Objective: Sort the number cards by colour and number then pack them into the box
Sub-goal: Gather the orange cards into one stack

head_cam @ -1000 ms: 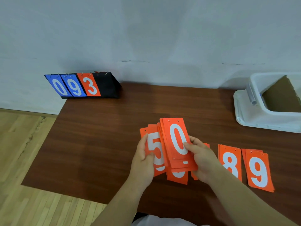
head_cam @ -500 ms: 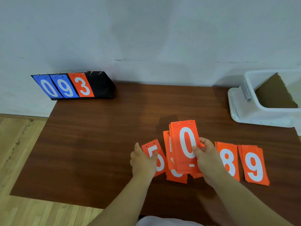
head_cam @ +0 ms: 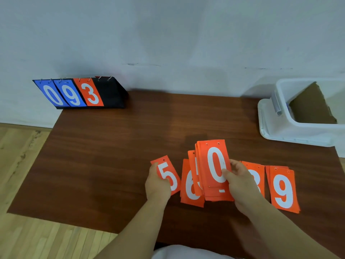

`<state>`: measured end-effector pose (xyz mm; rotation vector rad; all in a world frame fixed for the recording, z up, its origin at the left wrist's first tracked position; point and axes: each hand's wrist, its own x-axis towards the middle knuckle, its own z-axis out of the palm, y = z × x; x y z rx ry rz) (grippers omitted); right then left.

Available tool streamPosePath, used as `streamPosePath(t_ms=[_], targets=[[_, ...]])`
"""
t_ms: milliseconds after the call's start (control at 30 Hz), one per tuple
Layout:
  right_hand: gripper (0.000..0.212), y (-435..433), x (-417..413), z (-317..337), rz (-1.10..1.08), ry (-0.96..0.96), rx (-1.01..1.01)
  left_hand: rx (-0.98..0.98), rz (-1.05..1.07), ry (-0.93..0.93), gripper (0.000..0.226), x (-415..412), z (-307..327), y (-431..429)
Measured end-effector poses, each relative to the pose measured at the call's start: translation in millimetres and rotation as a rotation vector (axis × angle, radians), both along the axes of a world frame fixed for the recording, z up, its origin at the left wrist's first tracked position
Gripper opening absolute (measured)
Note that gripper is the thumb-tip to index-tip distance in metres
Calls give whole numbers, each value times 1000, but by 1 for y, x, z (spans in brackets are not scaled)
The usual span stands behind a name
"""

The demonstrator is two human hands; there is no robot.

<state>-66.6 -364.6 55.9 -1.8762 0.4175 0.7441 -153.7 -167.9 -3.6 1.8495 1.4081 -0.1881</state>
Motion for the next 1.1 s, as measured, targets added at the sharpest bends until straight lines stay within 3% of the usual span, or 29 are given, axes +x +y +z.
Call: streamPosePath(t_ms=[133,333,500,633,700,900,1000,1100], targets=[[35,-1,8,5,-98,141,195,-92,96,-222,64,-12,21,0],[24,-3,13,20,-133,259,464,-311,6,-443,47,-7,73,-27],[25,-10,13,19,-61,117,345,-529,14,-570,29,9,98,-54],[28,-21,11,14,-35,60,279,-534,-97,-640,66,13,96,-71],[27,-26,7,13,-9,39,287,-519,-179,-665,62,14,97,-82],[25,-42,1,16,31,-24,266,-441,-202,-554,65,20,96,-97],[28,-56,2,18,26,-68,176,-148,-131,-341,60,24,71,-85],[38,-73,0,13,14,-92,75,-25,-135,-76,71,19,34,-75]])
